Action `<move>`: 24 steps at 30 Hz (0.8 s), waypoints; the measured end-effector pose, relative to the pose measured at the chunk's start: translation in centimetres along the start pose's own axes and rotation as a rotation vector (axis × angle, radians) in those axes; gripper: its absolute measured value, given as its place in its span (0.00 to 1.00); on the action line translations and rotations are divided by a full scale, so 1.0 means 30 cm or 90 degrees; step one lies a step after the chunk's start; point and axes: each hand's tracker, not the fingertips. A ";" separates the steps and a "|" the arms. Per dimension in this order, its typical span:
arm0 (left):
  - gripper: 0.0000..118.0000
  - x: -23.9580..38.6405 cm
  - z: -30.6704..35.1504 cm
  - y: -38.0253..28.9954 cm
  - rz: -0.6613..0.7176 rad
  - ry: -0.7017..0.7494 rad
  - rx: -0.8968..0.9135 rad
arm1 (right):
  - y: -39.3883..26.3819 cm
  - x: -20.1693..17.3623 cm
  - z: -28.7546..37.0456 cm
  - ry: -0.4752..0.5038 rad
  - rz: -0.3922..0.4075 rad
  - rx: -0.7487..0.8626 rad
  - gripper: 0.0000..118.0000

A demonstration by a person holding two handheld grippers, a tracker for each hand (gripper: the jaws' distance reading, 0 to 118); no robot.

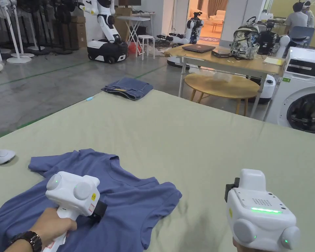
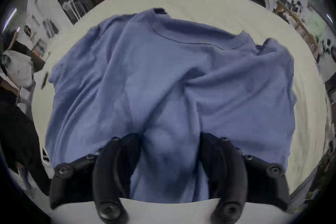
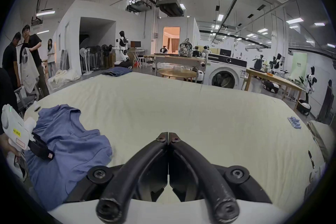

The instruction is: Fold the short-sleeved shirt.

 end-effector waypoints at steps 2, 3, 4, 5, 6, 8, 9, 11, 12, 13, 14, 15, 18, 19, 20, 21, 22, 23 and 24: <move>0.28 -0.022 -0.009 -0.006 0.018 -0.012 0.020 | -0.002 0.011 0.006 -0.003 -0.004 -0.004 0.00; 0.07 -0.025 -0.007 -0.009 0.027 -0.006 0.035 | -0.004 0.016 0.008 -0.004 -0.006 -0.005 0.00; 0.00 -0.045 -0.019 -0.015 0.033 -0.009 0.048 | -0.006 0.021 0.010 -0.007 -0.008 -0.006 0.00; 0.00 -0.049 -0.022 -0.020 0.032 -0.018 0.058 | -0.008 0.025 0.010 -0.008 -0.009 -0.007 0.00; 0.00 -0.051 -0.030 -0.028 0.023 0.001 0.065 | -0.009 0.029 0.008 -0.009 -0.010 -0.009 0.00; 0.00 -0.046 -0.024 -0.045 0.017 -0.002 0.080 | -0.010 0.036 0.010 -0.011 -0.013 -0.012 0.00; 0.00 -0.052 -0.019 -0.051 0.018 -0.002 0.088 | -0.010 0.041 0.012 -0.011 -0.015 -0.013 0.00; 0.00 -0.076 0.014 -0.050 0.058 -0.017 0.126 | -0.006 0.051 0.020 -0.014 -0.020 -0.014 0.00; 0.00 -0.067 0.053 -0.052 0.062 -0.010 0.154 | -0.003 0.058 0.026 -0.014 -0.024 -0.012 0.00; 0.00 -0.072 0.080 -0.047 0.061 -0.018 0.173 | 0.000 0.064 0.031 -0.014 -0.027 -0.010 0.00; 0.00 -0.077 0.112 -0.039 0.059 -0.023 0.188 | 0.000 0.070 0.028 -0.016 -0.028 -0.007 0.00; 0.00 -0.079 0.145 -0.030 0.050 -0.018 0.209 | 0.003 0.077 0.032 -0.018 -0.029 -0.004 0.00; 0.00 -0.041 0.293 -0.009 0.057 -0.019 0.276 | 0.015 0.106 0.053 -0.025 -0.037 0.007 0.00; 0.00 -0.037 0.338 0.007 0.061 -0.025 0.299 | 0.018 0.118 0.060 -0.028 -0.040 0.010 0.00; 0.00 -0.027 0.384 0.031 0.068 -0.027 0.321 | 0.022 0.130 0.066 -0.031 -0.043 0.013 0.00; 0.00 -0.016 0.429 0.053 0.073 -0.032 0.339 | 0.025 0.144 0.073 -0.036 -0.046 0.015 0.00; 0.00 -0.005 0.472 0.070 0.072 -0.044 0.368 | 0.030 0.156 0.084 -0.039 -0.049 0.018 0.00; 0.00 0.014 0.523 0.092 0.068 -0.051 0.393 | 0.034 0.171 0.096 -0.043 -0.052 0.021 0.00; 0.00 0.030 0.570 0.132 0.061 -0.051 0.415 | 0.039 0.190 0.106 -0.050 -0.056 0.025 0.00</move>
